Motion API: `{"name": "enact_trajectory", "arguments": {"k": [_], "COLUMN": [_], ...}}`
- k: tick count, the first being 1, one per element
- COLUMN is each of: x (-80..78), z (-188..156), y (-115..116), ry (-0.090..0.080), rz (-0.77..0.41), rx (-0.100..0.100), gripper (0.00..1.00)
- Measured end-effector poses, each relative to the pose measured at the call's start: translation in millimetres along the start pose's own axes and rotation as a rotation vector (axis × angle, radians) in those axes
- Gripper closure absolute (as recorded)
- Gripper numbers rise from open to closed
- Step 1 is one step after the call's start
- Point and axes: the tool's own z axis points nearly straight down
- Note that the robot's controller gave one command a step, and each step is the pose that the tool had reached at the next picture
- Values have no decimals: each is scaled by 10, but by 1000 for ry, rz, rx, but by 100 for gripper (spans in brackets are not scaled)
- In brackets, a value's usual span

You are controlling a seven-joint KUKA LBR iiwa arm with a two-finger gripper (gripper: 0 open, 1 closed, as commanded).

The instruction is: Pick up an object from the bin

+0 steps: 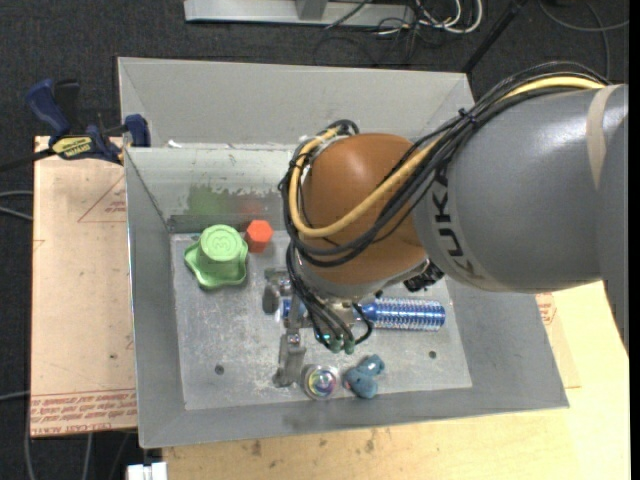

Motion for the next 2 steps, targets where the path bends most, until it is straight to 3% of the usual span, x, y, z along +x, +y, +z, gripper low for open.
{"name": "enact_trajectory", "arguments": {"k": [1,2], "x": [-150,-770], "z": [530,1281], "y": [-903,-1119], "ry": [-2,-6], "rz": [77,276], "rx": [4,-2], "gripper": [0,0]}}
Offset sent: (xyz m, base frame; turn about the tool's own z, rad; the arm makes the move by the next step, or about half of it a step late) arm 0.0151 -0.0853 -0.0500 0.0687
